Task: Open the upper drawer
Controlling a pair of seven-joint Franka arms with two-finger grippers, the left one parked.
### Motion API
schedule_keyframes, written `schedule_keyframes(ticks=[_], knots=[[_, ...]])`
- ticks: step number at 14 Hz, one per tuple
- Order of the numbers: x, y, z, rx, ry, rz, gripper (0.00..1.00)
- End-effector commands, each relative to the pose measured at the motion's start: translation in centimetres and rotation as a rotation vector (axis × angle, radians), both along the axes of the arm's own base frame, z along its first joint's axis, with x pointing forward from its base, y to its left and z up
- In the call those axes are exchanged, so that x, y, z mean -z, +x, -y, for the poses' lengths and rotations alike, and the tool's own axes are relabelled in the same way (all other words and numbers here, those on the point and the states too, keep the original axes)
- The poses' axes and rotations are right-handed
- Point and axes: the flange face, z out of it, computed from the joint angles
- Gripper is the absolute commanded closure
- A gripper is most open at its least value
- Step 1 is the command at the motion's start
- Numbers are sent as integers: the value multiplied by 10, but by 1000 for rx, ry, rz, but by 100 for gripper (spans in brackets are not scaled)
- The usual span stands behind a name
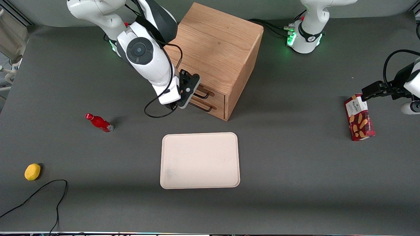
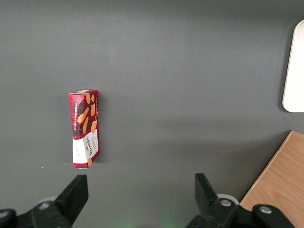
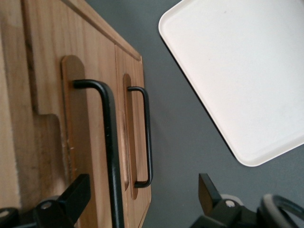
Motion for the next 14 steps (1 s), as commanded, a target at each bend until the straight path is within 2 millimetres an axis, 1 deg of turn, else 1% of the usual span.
schedule_keyframes(ticks=[1,11,14], knots=[[11,-3,0,-33,-5,16,0],[26,4,-1,-47,-9,25,0],[27,4,-1,-47,-9,24,0]])
